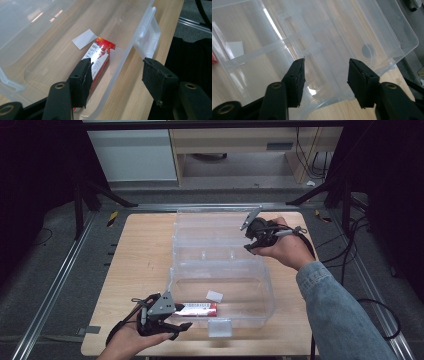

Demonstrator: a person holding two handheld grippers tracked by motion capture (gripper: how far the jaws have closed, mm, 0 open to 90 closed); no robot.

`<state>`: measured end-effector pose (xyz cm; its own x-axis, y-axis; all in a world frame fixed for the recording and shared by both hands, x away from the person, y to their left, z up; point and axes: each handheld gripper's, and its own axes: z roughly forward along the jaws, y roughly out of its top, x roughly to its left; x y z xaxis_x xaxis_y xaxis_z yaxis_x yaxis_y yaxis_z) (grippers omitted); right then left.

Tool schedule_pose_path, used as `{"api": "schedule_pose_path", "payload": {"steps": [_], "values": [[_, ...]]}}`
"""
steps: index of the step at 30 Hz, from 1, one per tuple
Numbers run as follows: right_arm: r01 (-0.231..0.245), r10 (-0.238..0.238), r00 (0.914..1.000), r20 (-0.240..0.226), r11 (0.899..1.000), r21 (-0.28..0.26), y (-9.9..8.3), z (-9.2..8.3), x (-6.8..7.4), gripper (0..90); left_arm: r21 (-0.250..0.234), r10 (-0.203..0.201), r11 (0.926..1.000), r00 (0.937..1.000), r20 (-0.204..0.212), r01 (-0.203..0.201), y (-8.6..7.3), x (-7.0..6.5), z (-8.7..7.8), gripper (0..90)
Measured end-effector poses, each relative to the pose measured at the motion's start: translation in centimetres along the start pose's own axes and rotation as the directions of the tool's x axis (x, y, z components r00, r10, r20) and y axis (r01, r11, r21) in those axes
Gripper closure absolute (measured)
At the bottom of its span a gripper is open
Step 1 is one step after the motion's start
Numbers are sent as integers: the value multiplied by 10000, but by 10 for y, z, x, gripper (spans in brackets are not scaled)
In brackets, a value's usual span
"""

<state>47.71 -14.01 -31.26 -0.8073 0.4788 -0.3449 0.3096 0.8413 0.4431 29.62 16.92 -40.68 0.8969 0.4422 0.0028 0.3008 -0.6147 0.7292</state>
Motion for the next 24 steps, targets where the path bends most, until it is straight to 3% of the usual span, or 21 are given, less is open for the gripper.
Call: {"api": "schedule_pose_path", "payload": {"steps": [5, 9, 13, 19, 21, 24], "values": [[140, -137, 9999, -94, 9995, 281, 5, 9, -3, 436, 368, 229, 9991, 9997, 45, -230, -5, 1, 7, 418], [1, 1, 10000, -42, 9991, 413, 6, 15, -7, 442, 364, 183, 9992, 9997, 130, -187, -5, 2, 10, 449], [-148, 159, 9997, -180, 9983, 556, 4, 20, -11, 442, 838, 421, 9955, 9988, 238, -439, -6, 7, 16, 489], [-165, 189, 9992, -355, 9977, 651, 2, 23, -15, 452, 1066, 521, 9927, 9977, 425, -563, -5, 7, 23, 560], [-59, 91, 9990, -447, 9974, 714, 3, 25, -16, 462, 1465, 871, 9850, 9955, 374, -916, -2, 6, 29, 588], [144, -102, 9985, -545, 9969, 775, 5, 25, -15, 485, 1533, 931, 9833, 9949, 377, -978, 0, 6, 31, 656]]}}
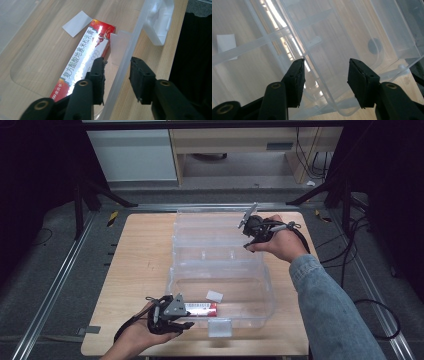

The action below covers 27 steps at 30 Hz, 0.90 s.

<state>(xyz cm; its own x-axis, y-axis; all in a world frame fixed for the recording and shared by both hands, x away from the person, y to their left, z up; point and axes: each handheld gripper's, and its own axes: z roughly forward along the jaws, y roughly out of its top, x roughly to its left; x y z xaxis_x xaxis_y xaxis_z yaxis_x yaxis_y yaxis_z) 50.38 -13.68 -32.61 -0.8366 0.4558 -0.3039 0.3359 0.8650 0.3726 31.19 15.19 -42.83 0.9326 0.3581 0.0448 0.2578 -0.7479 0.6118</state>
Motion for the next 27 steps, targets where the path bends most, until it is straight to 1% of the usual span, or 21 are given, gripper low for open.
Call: {"api": "schedule_pose_path", "payload": {"steps": [2, 4, 5, 7, 8, 9, 10, 13, 15, 16, 17, 18, 19, 20, 23, 26, 27], "values": [[93, -93, 10000, -24, 9999, 60, 2, 0, 0, 493, 29, -6, 10000, 10000, -25, 6, 1, 2, 1, 694], [228, -227, 9997, -79, 9996, 155, 4, 2, 1, 507, 13, -43, 10000, 9998, 191, 42, 1, 3, 1, 724], [228, -227, 9997, -79, 9996, 155, 4, 2, 1, 507, 13, -43, 10000, 9998, 191, 42, 1, 3, 1, 744], [482, -477, 9987, -171, 9983, 320, 8, 5, 1, 531, 78, 131, 9999, 9996, 266, -133, 2, 4, 1, 753], [482, -477, 9987, -171, 9983, 320, 8, 5, 1, 531, 78, 131, 9999, 9996, 266, -133, 2, 4, 1, 756], [586, -580, 9982, -167, 9976, 371, 10, 7, 0, 536, 177, 264, 9995, 9994, 200, -268, 5, 5, 2, 759], [605, -600, 9981, -136, 9974, 398, 11, 7, 0, 547, 205, 316, 9993, 9994, 150, -319, 6, 5, 2, 760], [704, -707, 9975, 47, 9967, 409, 14, 8, -1, 607, 180, 275, 9995, 9996, 104, -277, 8, 7, 5, 765], [680, -684, 9976, 92, 9970, 383, 16, 9, -2, 661, 159, 358, 9992, 9993, 87, -359, 13, 12, 9, 770], [680, -684, 9976, 92, 9970, 383, 16, 9, -2, 661, 159, 358, 9992, 9993, 87, -359, 13, 12, 9, 773], [634, -636, 9980, 48, 9975, 320, 17, 9, -4, 681, 148, 344, 9993, 9994, 80, -345, 15, 14, 10, 773], [697, -702, 9974, 149, 9969, 370, 19, 10, -6, 689, 59, 271, 9996, 9995, 132, -272, 16, 17, 12, 775], [697, -702, 9974, 149, 9969, 370, 19, 10, -6, 689, 59, 271, 9996, 9995, 132, -272, 16, 17, 12, 775], [741, -749, 9971, 129, 9960, 492, 21, 12, -9, 696, 32, 270, 9996, 9995, 160, -271, 17, 20, 13, 774], [787, -791, 9969, 45, 9955, 533, 22, 12, -11, 708, -55, 197, 9998, 9996, 197, -196, 17, 24, 14, 773], [894, -889, 9960, -108, 9938, 661, 24, 12, -15, 737, -109, 147, 9998, 9995, 296, -143, 16, 29, 14, 770], [930, -921, 9956, -157, 9934, 672, 24, 12, -16, 746, -109, 147, 9998, 9995, 296, -143, 16, 29, 14, 769]]}}
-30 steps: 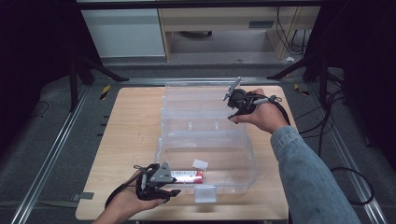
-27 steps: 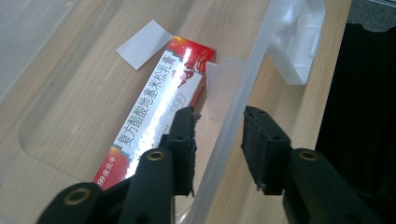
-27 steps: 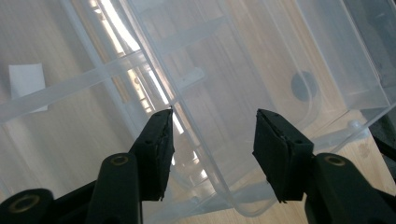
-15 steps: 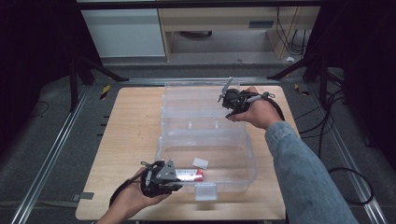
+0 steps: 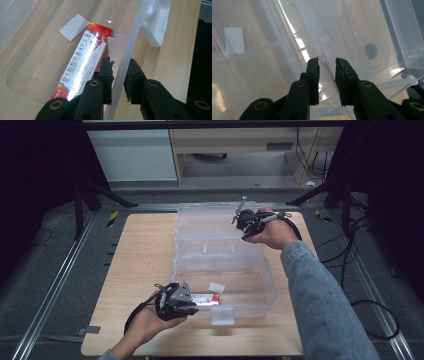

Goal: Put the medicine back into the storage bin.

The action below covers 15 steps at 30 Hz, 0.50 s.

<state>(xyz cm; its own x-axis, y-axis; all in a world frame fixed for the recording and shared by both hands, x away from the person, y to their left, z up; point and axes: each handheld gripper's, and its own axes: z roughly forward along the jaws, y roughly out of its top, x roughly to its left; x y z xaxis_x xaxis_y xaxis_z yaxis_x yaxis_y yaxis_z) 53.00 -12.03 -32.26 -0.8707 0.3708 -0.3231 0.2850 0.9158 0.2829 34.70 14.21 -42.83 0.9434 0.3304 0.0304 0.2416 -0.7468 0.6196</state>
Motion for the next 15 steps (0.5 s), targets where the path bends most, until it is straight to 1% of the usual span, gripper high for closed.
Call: {"api": "schedule_pose_path", "payload": {"steps": [2, 3, 5, 6, 8, 15], "values": [[33, -33, 10000, -83, 10000, 34, 1, -2, 0, 762, 45, 45, 10000, 10000, -21, -45, 1, 1, 0, 769], [175, -175, 9998, -131, 9998, 13, 1, -2, 0, 770, 67, 50, 10000, 10000, -28, -50, 1, 1, 0, 769], [115, -114, 9998, -179, 9999, 52, 2, -5, 1, 780, 80, 54, 10000, 10000, -34, -54, 1, 1, -1, 770], [234, -234, 9996, -184, 9997, -15, 2, -5, 1, 784, 72, 33, 10000, 10000, -34, -33, 2, 1, 0, 770], [185, -185, 9996, -191, 9998, -7, 2, -6, 2, 788, 77, 36, 10000, 10000, -39, -35, 2, 1, 0, 770], [394, -395, 9990, -206, 9992, -35, 5, -17, 8, 815, 75, 18, 10000, 10000, -41, -18, 2, 2, 0, 770]]}}
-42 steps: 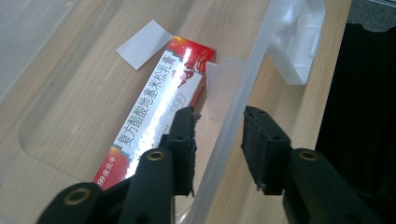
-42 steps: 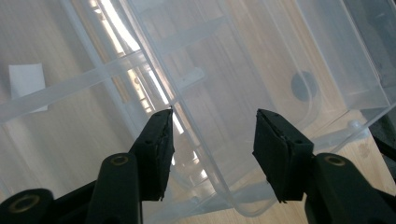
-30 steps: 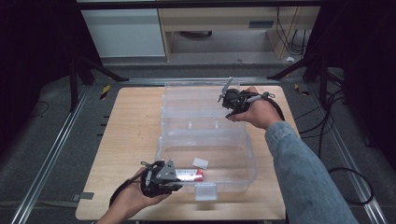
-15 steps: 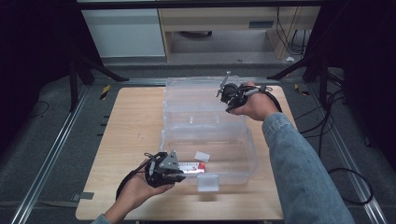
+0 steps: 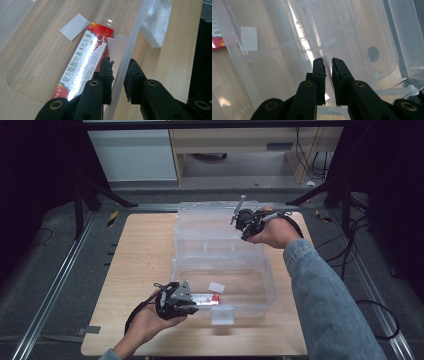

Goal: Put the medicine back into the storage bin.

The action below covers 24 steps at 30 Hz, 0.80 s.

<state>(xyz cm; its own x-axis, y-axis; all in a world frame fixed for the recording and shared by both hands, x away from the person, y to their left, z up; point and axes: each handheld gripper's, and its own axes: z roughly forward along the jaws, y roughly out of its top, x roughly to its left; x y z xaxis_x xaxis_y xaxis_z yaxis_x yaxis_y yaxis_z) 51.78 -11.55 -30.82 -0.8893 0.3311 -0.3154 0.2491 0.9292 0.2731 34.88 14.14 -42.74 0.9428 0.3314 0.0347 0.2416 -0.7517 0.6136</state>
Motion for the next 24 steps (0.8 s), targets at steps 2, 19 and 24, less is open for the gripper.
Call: {"api": "schedule_pose_path", "payload": {"steps": [2, 19, 24], "values": [[-11, 11, 10000, -4, 10000, -3, 0, -1, 1, 817, -7, -15, 10000, 10000, -9, 15, 0, 0, 0, 769], [196, -196, 9998, 57, 9998, -68, -3, -22, 13, 840, 98, -111, 9999, 9996, -243, 114, 5, 4, 3, 748], [179, -179, 9997, 144, 9998, -9, -5, -23, 12, 847, 162, -102, 9998, 9996, -269, 106, 8, 7, 5, 742]]}}
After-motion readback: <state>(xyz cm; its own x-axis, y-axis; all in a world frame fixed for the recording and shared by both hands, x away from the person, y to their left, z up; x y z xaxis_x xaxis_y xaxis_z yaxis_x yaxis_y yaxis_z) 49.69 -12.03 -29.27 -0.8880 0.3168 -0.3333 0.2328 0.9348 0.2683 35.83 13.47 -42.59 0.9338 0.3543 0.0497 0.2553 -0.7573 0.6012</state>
